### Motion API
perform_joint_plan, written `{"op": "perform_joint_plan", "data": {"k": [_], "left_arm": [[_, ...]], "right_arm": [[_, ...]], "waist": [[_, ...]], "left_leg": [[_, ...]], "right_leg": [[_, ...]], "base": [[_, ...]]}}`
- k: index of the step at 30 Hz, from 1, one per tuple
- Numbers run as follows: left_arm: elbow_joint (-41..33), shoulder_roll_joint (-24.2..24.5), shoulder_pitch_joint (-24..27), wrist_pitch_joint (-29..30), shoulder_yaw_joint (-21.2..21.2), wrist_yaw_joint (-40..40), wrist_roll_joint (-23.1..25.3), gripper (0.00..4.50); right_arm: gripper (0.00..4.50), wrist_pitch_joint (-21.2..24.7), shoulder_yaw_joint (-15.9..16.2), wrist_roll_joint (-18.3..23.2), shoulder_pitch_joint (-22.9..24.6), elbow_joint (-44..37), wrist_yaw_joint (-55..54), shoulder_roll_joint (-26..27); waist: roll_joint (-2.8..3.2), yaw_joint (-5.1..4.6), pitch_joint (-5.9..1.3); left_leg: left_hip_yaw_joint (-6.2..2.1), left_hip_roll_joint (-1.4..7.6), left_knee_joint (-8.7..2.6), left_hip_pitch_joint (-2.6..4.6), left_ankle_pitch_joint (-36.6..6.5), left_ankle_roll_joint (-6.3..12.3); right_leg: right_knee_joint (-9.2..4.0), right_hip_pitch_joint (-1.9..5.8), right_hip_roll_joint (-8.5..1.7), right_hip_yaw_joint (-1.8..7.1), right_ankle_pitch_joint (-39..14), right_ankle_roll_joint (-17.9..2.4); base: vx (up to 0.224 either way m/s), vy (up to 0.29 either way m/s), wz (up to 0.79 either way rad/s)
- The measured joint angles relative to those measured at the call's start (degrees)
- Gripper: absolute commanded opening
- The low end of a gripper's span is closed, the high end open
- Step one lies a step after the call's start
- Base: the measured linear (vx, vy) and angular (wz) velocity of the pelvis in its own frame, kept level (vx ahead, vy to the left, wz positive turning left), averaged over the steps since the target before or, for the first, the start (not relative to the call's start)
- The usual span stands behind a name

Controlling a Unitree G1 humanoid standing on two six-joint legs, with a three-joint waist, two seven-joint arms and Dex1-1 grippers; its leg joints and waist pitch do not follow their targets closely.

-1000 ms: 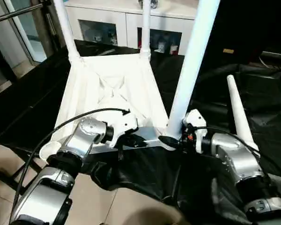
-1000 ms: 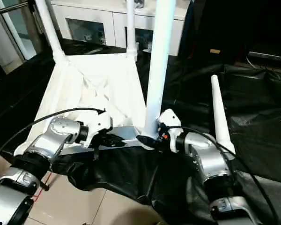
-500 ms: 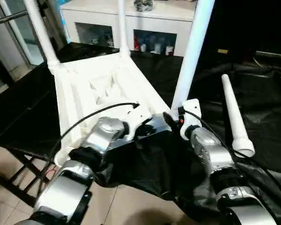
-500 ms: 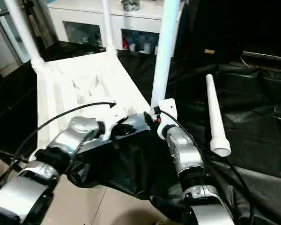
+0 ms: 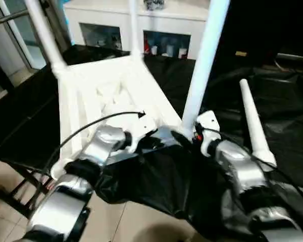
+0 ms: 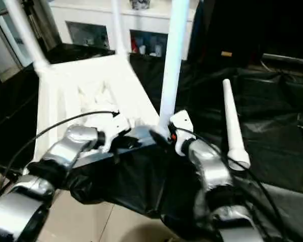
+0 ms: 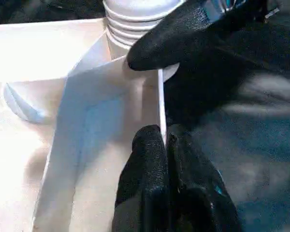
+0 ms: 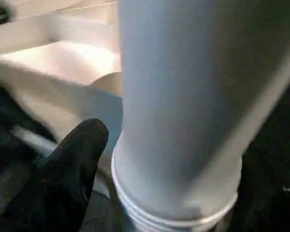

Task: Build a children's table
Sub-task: Rotate leg to tighten

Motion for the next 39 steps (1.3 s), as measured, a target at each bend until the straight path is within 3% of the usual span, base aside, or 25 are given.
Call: {"op": "perform_joint_plan", "data": {"k": [7, 19, 27, 31, 35, 36, 39], "left_arm": [[-3.4, 3.5, 2.4, -1.8, -0.5, -7.8, -1.5, 0.0], [-4.6, 5.2, 3.2, -1.8, -0.9, -11.8, -2.4, 0.0], [1.4, -1.1, -0.9, 1.8, 0.7, 4.1, 0.1, 0.0], [3.9, -4.4, -2.6, 3.2, 0.8, 10.5, 0.8, 0.0], [5.7, -6.0, -4.0, 3.8, 1.2, 13.3, 1.1, 0.0], [5.9, -6.2, -4.1, 3.8, 1.2, 13.5, 1.1, 0.0], [5.8, -6.2, -4.1, 3.7, 1.2, 13.1, 1.1, 0.0]], "right_arm": [[3.77, 2.1, 3.8, 1.9, 2.4, -5.6, 13.6, -5.7], [2.82, 5.6, 4.3, 4.2, 3.6, -8.7, 17.5, -6.5], [2.76, 4.4, -2.4, 1.2, -1.1, 0.3, -8.4, 3.4], [2.76, 4.4, -4.7, 0.1, -2.7, 2.6, -19.6, 6.8], [2.76, 3.0, -6.0, -0.7, -4.4, 5.2, -24.1, 8.3], [3.31, 2.6, -6.0, -0.8, -4.5, 5.5, -24.4, 8.3], [3.48, 2.0, -6.2, -0.7, -4.5, 5.6, -23.3, 8.3]], "waist": [[0.0, 0.51, 0.01], [0.0, 0.65, 0.01], [-0.14, -0.48, 0.06], [-0.13, -0.45, 0.05], [-0.12, -0.11, 0.04], [-0.12, -0.09, 0.04], [-0.01, -0.04, 0.01]], "left_leg": [[0.05, 0.03, 0.01, -0.04, 0.0, 0.08], [0.06, 0.04, 0.03, -0.07, 0.0, 0.0], [0.06, -0.02, 0.08, 0.04, 0.0, -0.05], [0.02, -0.02, 0.04, 0.03, 0.0, -0.05], [0.02, -0.04, 0.05, 0.0, 0.0, -0.04], [0.02, -0.04, 0.05, 0.0, 0.0, -0.04], [0.02, -0.04, 0.05, -0.01, 0.0, -0.04]], "right_leg": [[0.01, -0.03, -0.01, 0.0, 0.0, 0.0], [0.02, -0.02, -0.01, 0.01, 0.0, 0.0], [0.0, 0.0, -0.01, 0.07, -0.1, 0.2], [0.01, 0.02, -0.01, 0.05, -0.1, 0.2], [-0.02, 0.04, -0.02, 0.07, -0.1, 0.2], [-0.02, 0.05, -0.03, 0.07, -0.1, 0.2], [-0.01, 0.05, -0.03, 0.08, -0.1, 0.2]], "base": [[0.0, 0.0, 0.0], [0.0, 0.0, 0.0], [0.0, 0.0, 0.0], [0.0, 0.0, 0.0], [0.0, 0.0, 0.0], [0.0, 0.0, 0.0], [0.0, 0.0, 0.0]]}}
